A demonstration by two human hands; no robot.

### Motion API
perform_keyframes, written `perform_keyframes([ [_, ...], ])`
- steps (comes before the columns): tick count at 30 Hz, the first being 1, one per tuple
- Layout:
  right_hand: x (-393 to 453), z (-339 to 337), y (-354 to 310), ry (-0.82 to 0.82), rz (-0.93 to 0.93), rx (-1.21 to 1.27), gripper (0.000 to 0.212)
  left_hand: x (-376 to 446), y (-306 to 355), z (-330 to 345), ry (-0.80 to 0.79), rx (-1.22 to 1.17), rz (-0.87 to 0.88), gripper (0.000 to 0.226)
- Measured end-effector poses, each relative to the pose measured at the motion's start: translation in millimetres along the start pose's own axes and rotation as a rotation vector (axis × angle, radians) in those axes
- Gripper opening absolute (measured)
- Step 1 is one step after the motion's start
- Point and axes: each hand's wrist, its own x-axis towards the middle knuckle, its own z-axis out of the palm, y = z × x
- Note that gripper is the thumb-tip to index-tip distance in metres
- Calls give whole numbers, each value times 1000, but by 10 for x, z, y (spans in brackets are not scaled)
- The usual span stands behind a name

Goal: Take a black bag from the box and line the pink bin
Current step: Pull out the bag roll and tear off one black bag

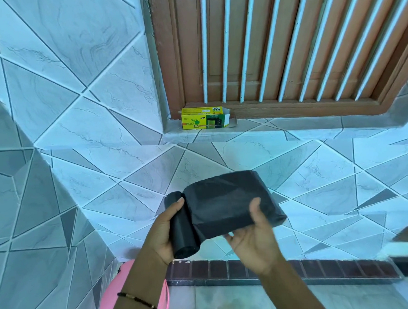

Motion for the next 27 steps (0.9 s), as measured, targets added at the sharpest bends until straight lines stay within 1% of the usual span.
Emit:
perform_keyframes([
  [1,-28,50,106,6,33,-72,75,0,-6,21,-11,13,-13,26],
  [2,-40,90,181,13,47,-123,67,1,-16,32,-29,24,-28,26],
  [4,-29,132,206,50,-11,-180,38,-25,-35,70,-60,29,-65,26],
  [5,-21,158,173,89,-50,-193,29,-37,-43,64,-64,28,-71,27],
  [6,3,174,138,133,-68,-183,26,-35,-52,42,-62,18,-74,28],
  [7,27,176,106,163,-72,-156,27,-41,-51,20,-53,-13,-78,34],
  [9,52,170,78,180,-52,-96,35,-34,-38,-38,-30,-91,-111,50],
  [13,63,201,4,129,-9,-26,48,-48,-16,-115,11,-151,-116,41],
  [16,82,178,-214,105,-78,55,57,-66,15,-144,42,-163,-41,32],
  [17,78,150,-302,92,-119,74,62,-91,30,-130,51,-167,-17,29],
  [19,73,71,-421,57,-166,100,83,-95,50,-124,28,-166,27,22],
  [20,58,54,-430,43,-160,116,86,-87,51,-118,14,-158,42,19],
  [21,35,56,-391,28,-136,122,80,-91,52,-93,4,-147,50,16],
  [23,-36,121,-196,20,-42,64,46,-75,37,-49,-35,-122,50,16],
  [24,-70,172,-75,41,7,17,34,-80,30,-16,-48,-110,37,19],
  [25,-82,201,29,62,48,-21,30,-102,29,29,-59,-96,17,22],
  [27,-60,229,134,110,66,-52,32,-118,22,69,-75,-81,-1,27],
])
